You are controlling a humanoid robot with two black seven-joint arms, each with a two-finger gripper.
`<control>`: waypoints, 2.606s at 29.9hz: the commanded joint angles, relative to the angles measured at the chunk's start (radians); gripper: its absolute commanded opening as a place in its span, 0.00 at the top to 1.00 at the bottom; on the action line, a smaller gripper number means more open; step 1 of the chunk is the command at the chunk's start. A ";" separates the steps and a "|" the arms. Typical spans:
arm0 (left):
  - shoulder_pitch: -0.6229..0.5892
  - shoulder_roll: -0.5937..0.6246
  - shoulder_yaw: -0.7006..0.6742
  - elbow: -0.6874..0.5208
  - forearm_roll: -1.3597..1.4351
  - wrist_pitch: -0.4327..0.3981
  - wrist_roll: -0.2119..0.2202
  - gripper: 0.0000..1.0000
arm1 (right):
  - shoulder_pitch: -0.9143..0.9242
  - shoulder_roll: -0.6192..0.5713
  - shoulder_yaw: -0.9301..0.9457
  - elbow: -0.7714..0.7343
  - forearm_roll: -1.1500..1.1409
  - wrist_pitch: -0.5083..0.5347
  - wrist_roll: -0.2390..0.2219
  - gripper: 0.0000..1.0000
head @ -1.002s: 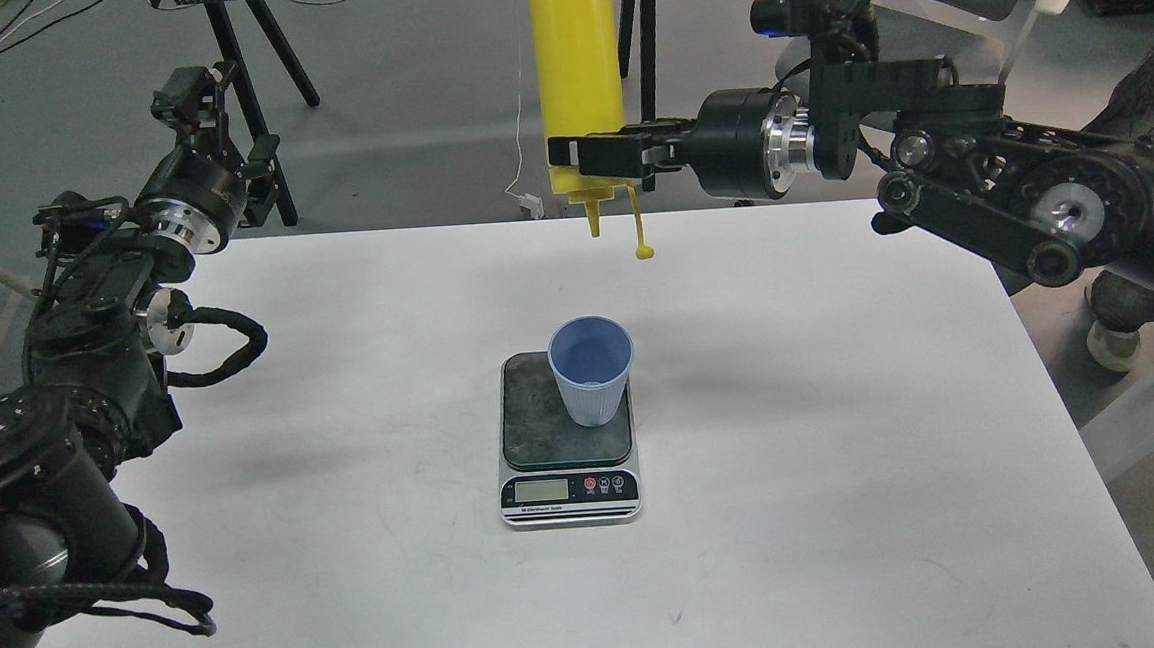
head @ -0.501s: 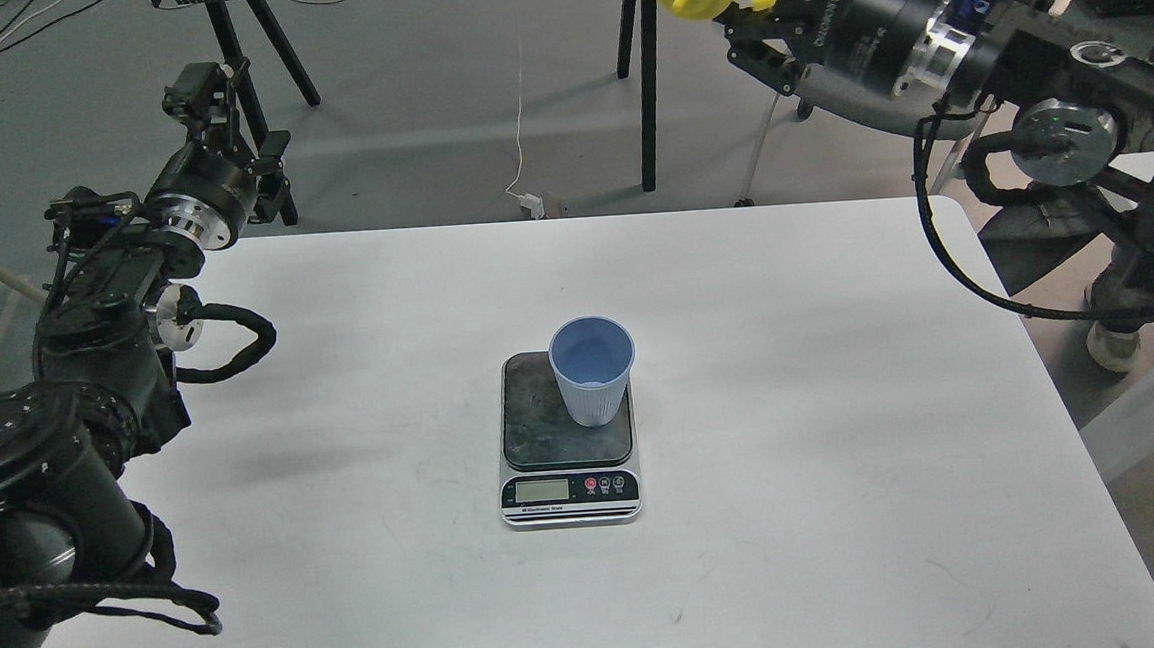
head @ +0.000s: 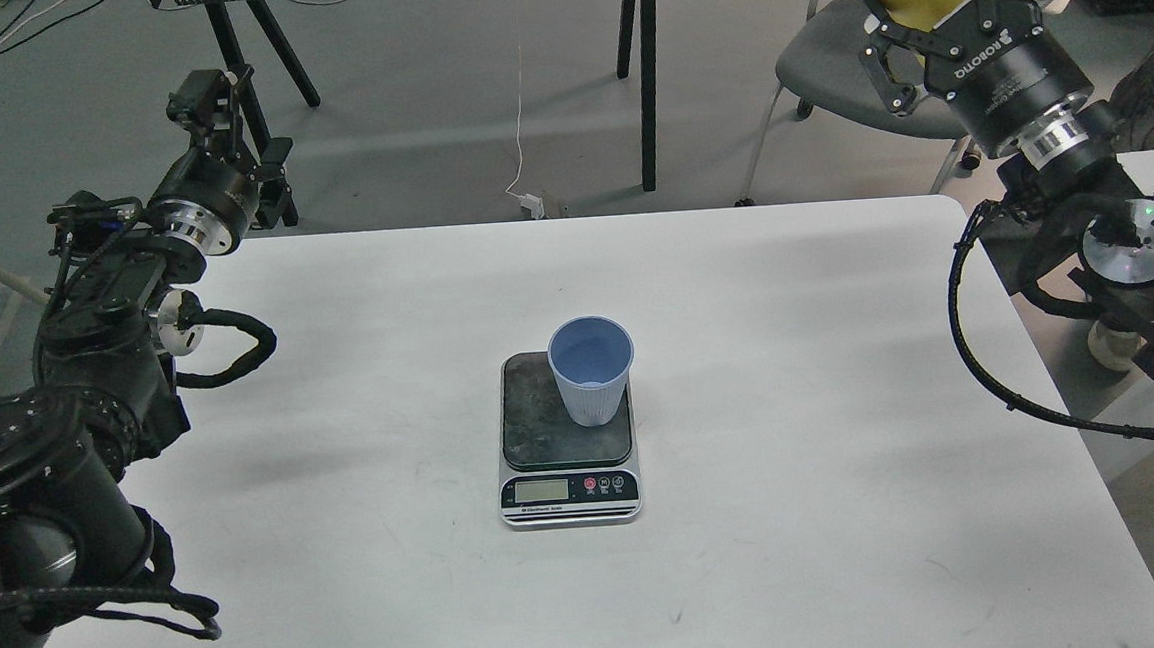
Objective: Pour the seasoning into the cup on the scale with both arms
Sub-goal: 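Turn the yellow bottle upright with the right gripper and pull it back, then lower the yellow bottle back onto the table with the right gripper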
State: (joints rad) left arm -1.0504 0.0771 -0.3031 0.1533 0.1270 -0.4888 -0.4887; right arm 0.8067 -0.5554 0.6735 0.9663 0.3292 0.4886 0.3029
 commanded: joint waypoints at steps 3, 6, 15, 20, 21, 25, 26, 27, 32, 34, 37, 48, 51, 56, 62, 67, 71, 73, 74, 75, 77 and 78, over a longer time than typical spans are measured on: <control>0.004 0.000 0.002 0.000 0.000 0.000 0.000 0.11 | -0.135 0.000 0.110 0.009 0.041 0.000 0.028 0.28; 0.006 0.000 0.002 0.000 0.000 0.000 0.000 0.11 | -0.228 0.002 0.165 0.038 0.041 0.000 0.044 0.28; 0.009 0.000 0.002 0.000 0.006 0.000 0.000 0.11 | -0.512 0.020 0.302 0.123 0.034 0.000 0.065 0.28; 0.009 -0.002 0.004 0.000 0.008 0.000 0.000 0.11 | -0.606 0.054 0.337 0.140 0.033 0.000 0.081 0.28; 0.009 -0.002 0.004 0.000 0.008 0.000 0.000 0.11 | -0.618 0.057 0.347 0.144 0.031 0.000 0.082 0.28; 0.007 -0.002 0.004 0.000 0.008 0.000 0.000 0.11 | -0.644 0.080 0.365 0.146 0.025 0.000 0.082 0.29; 0.007 -0.002 0.004 0.000 0.008 0.000 0.000 0.11 | -0.646 0.081 0.365 0.146 0.024 0.000 0.082 0.29; 0.009 -0.002 0.004 0.000 0.008 0.000 0.000 0.11 | -0.646 0.081 0.365 0.146 0.022 0.000 0.082 0.29; 0.012 -0.010 0.004 0.000 0.008 0.000 0.000 0.11 | -0.646 0.083 0.367 0.144 0.016 0.000 0.084 0.29; 0.012 -0.010 0.006 0.000 0.008 0.000 0.000 0.11 | -0.650 0.083 0.365 0.140 0.014 0.000 0.084 0.29; 0.009 -0.011 0.035 0.000 0.006 0.000 0.000 0.11 | -0.676 0.104 0.363 0.141 0.004 0.000 0.085 0.29; 0.009 -0.010 0.041 0.000 0.006 0.000 0.000 0.10 | -0.704 0.170 0.376 0.141 -0.033 0.000 0.102 0.30; 0.010 -0.011 0.041 0.000 0.006 0.000 0.000 0.10 | -0.715 0.177 0.379 0.141 -0.033 0.000 0.108 0.30; 0.010 -0.013 0.047 0.002 0.006 0.000 0.000 0.10 | -0.724 0.210 0.379 0.141 -0.033 0.000 0.108 0.30; 0.009 -0.010 0.064 0.002 0.006 0.000 0.000 0.10 | -0.724 0.298 0.385 0.140 -0.033 0.000 0.108 0.30; 0.006 -0.013 0.065 0.002 0.006 0.000 0.000 0.10 | -0.727 0.335 0.386 0.137 -0.044 0.000 0.108 0.29; 0.009 -0.014 0.065 0.002 0.006 0.000 0.000 0.10 | -0.739 0.336 0.386 0.138 -0.048 0.000 0.108 0.29; 0.010 -0.019 0.065 0.003 0.006 0.000 0.000 0.10 | -0.745 0.336 0.388 0.138 -0.048 0.000 0.110 0.29; 0.010 -0.026 0.065 0.003 0.006 0.000 0.000 0.10 | -0.750 0.336 0.386 0.138 -0.048 0.000 0.110 0.29; 0.010 -0.033 0.065 0.005 0.006 0.000 0.000 0.10 | -0.753 0.336 0.386 0.138 -0.048 0.000 0.110 0.29; 0.010 -0.034 0.065 0.006 0.006 0.000 0.000 0.10 | -0.759 0.336 0.388 0.138 -0.048 0.000 0.108 0.28; 0.012 -0.034 0.065 0.006 0.006 0.000 0.000 0.10 | -0.762 0.338 0.388 0.138 -0.048 0.000 0.110 0.28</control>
State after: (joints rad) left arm -1.0404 0.0462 -0.2377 0.1576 0.1334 -0.4887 -0.4887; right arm 0.0533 -0.2194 1.0605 1.1041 0.2808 0.4887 0.4121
